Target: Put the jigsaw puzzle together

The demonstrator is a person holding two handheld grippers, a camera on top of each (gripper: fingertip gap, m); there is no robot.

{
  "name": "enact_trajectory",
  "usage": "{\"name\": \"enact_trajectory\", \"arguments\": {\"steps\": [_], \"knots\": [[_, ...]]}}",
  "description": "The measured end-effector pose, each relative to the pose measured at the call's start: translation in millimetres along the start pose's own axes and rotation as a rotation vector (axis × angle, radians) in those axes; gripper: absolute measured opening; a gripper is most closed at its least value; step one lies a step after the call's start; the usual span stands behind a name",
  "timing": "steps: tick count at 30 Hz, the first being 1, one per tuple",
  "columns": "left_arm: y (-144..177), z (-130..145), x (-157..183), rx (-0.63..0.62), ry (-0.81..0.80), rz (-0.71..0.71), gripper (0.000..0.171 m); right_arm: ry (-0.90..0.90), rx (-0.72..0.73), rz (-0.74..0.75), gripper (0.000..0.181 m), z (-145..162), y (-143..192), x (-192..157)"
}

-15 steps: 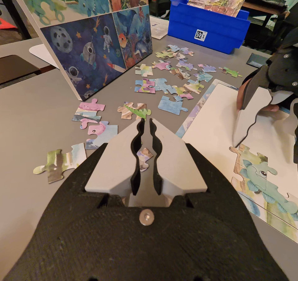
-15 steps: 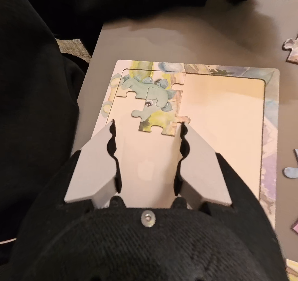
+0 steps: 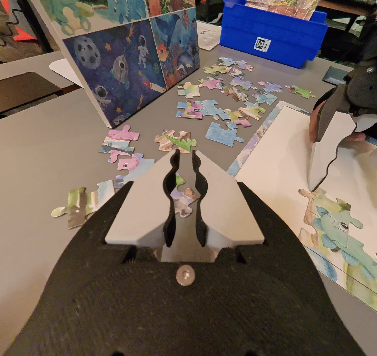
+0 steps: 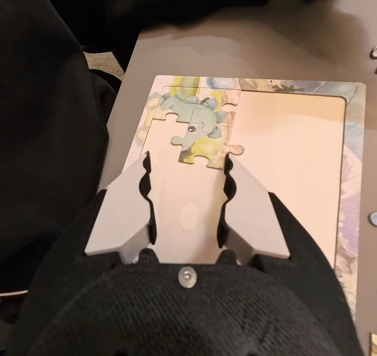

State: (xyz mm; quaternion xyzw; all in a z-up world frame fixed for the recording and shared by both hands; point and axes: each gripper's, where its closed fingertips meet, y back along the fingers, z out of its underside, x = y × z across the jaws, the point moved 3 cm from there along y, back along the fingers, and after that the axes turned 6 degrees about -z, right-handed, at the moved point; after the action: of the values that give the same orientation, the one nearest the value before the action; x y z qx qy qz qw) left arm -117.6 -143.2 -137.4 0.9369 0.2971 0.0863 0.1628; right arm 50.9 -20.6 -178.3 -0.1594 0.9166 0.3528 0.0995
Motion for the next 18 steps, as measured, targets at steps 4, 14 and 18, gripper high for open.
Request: {"name": "enact_trajectory", "arguments": {"steps": [4,14,18], "knots": [[5,-2,-15,0.028,0.015,-0.098,0.012,0.011,0.022,0.028,0.072,-3,6,4],[43,-11,-60,0.069,0.027,-0.363,0.014,-0.149,0.238,0.495,0.06,2,97,78],[40,-6,-61,0.044,0.049,-0.349,0.015,-0.247,0.376,0.662,0.057,16,148,100]]}}
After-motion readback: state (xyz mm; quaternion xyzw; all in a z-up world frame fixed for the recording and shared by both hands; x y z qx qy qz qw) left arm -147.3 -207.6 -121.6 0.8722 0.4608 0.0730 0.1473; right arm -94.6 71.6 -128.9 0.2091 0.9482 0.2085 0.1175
